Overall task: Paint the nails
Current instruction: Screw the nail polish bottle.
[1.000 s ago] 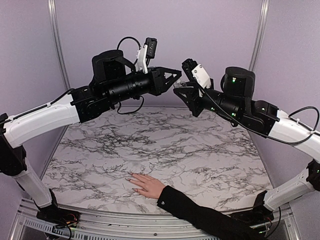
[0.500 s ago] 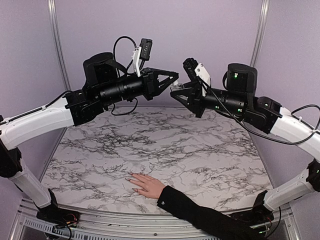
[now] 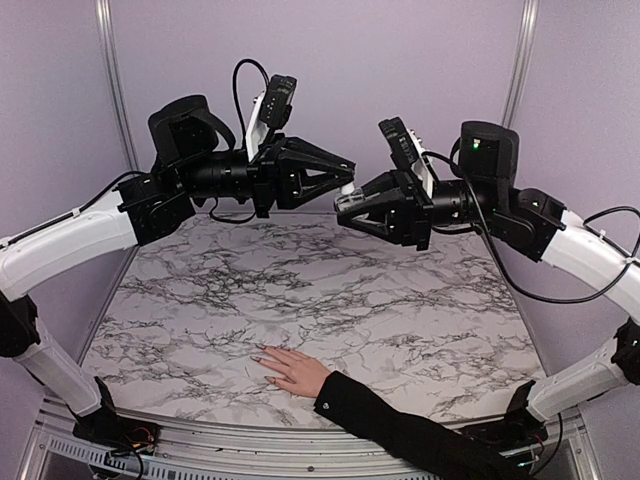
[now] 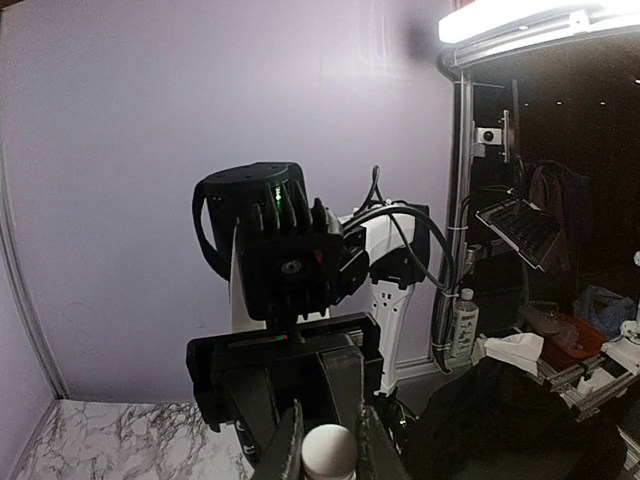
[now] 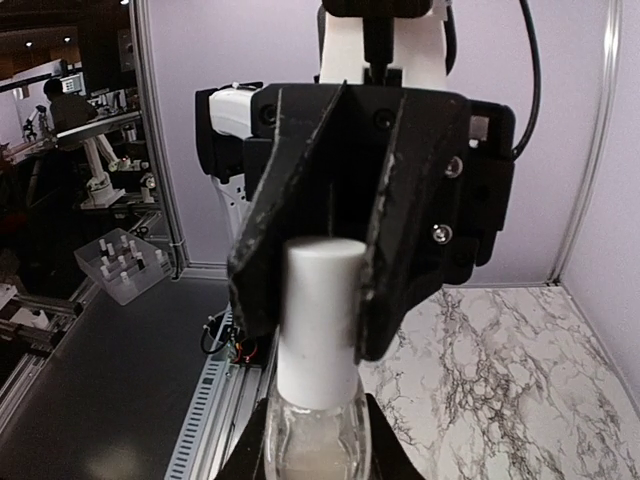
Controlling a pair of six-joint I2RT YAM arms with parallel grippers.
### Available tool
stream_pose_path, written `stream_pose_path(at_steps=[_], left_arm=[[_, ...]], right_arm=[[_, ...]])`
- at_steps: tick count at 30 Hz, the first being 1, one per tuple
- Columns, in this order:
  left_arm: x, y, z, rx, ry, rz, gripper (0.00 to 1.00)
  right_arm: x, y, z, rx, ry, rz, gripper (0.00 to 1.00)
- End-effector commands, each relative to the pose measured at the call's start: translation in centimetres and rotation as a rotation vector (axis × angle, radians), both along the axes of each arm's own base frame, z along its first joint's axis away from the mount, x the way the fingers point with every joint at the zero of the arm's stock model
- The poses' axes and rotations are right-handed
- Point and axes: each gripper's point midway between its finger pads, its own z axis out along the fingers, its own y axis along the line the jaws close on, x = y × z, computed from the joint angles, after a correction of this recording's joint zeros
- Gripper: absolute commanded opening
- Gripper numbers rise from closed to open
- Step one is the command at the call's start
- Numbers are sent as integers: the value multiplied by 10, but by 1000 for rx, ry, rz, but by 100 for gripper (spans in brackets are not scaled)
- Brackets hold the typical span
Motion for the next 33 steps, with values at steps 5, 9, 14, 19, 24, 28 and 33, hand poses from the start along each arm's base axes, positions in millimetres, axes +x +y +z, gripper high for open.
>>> stream_pose_path(at_steps=[5, 9, 14, 19, 24, 28, 33], left_arm=[[-8, 1, -50, 192, 108, -87, 23], [10, 17, -18, 85, 88, 39, 42], [36, 45, 14, -12, 63, 272, 54], [59, 60, 29, -60, 92, 457, 55], [73, 46, 35, -86, 153, 590, 54], [83, 33, 39, -105, 189, 656, 59], [93, 13, 38, -114, 240, 674, 58]], right_arm=[[-52, -24, 96, 275, -262, 185, 0], [-42, -20, 78, 234, -266, 136, 0], [-10, -13, 50, 134, -237, -33, 0], [64, -22, 41, 54, -226, -463, 0], [105, -37, 29, -1, -260, -735, 0], [113, -36, 21, -43, -277, -812, 0], [113, -32, 15, -68, -288, -829, 0]])
